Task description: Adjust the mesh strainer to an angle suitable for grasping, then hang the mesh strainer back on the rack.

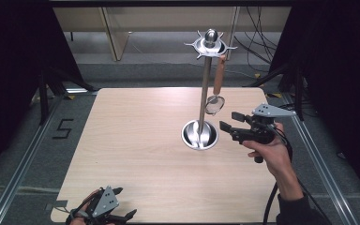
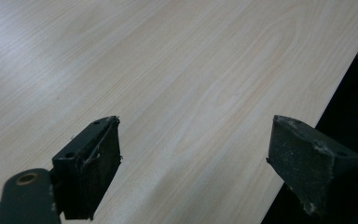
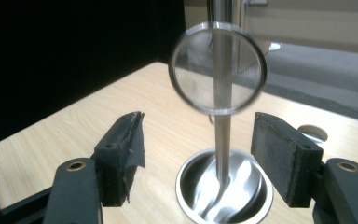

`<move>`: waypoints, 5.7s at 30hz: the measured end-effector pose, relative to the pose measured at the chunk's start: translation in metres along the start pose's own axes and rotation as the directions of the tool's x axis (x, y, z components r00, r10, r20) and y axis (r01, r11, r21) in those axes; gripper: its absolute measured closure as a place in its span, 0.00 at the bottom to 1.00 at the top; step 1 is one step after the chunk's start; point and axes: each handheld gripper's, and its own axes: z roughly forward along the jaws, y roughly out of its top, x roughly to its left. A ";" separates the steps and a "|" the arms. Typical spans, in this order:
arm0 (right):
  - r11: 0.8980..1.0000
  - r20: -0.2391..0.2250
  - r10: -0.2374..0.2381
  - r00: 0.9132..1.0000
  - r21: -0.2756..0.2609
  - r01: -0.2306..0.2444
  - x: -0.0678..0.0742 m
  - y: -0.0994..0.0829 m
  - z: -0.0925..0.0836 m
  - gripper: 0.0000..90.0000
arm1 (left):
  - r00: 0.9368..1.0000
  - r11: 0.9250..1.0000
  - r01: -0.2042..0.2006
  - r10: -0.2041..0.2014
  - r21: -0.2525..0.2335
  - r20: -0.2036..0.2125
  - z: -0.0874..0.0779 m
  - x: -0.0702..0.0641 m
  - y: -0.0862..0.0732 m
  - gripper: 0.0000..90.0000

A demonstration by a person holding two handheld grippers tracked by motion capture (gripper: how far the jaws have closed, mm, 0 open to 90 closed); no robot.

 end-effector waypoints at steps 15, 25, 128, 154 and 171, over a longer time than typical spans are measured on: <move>0.995 -0.028 0.011 1.000 0.100 -0.008 0.002 -0.032 0.018 0.39 | 1.000 1.000 -0.016 0.016 0.008 -0.007 -0.002 0.001 0.000 0.18; 0.990 -0.051 -0.014 0.999 0.141 0.021 0.010 -0.044 0.033 0.39 | 1.000 1.000 -0.014 0.014 0.005 -0.001 -0.001 0.000 0.001 0.18; 0.960 -0.106 -0.074 0.992 0.260 0.100 0.043 -0.130 0.020 0.18 | 0.999 0.999 -0.032 0.032 0.011 -0.012 -0.003 -0.003 -0.003 0.17; 0.929 -0.053 -0.115 0.992 0.347 0.126 0.052 -0.151 0.005 0.19 | 0.999 0.999 -0.042 0.042 0.024 -0.017 -0.002 -0.003 -0.003 0.17; 0.920 -0.051 -0.127 0.991 0.368 0.137 0.051 -0.153 0.007 0.19 | 0.999 0.999 -0.038 0.038 0.018 -0.016 -0.002 -0.004 -0.003 0.17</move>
